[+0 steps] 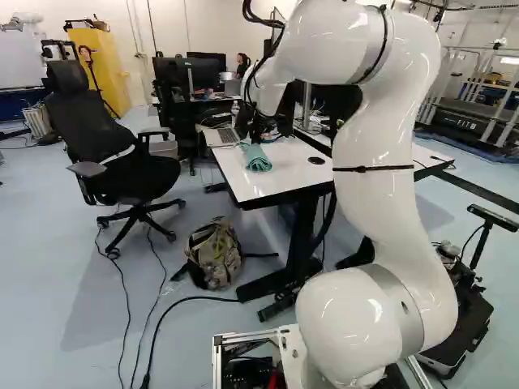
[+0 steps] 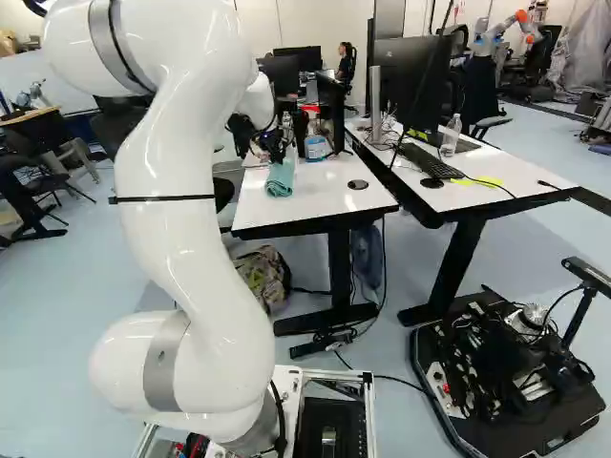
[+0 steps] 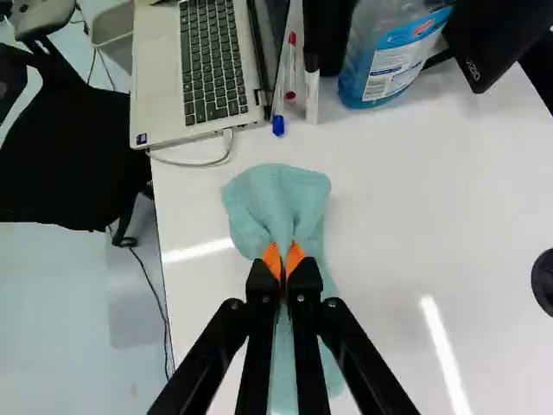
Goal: Clean the table with the green towel
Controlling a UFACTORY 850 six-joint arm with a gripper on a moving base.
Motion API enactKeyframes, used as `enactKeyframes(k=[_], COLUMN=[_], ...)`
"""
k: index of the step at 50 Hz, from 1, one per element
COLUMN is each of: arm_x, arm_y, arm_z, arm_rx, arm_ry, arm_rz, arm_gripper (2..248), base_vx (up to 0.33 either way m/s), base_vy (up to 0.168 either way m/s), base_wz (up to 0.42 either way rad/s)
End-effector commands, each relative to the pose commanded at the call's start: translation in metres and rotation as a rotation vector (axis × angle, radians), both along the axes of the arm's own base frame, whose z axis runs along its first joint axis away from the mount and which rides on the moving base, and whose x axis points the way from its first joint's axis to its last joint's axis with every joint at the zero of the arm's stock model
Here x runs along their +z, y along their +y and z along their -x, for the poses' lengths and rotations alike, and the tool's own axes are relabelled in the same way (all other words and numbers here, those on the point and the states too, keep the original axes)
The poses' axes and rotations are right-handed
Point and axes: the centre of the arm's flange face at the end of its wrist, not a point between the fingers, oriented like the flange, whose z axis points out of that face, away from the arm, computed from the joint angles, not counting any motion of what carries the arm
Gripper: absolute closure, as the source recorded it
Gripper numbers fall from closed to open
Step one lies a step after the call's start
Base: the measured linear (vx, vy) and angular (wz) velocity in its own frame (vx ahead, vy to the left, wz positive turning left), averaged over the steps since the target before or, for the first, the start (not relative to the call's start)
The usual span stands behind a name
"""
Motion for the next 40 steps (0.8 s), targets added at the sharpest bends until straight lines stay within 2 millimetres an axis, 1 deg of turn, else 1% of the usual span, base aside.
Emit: enactKeyframes(k=[15, 40], arm_x=[0.022, 0.024], arm_y=[0.012, 0.032], arm_z=[0.032, 0.076], arm_rx=[0.023, 0.066], arm_ry=[-0.013, 0.009], arm_rz=[-0.001, 0.001], arm_gripper=[223, 223], base_vx=[0.0, 0.0], base_vy=[0.0, 0.0], base_wz=[0.0, 0.0])
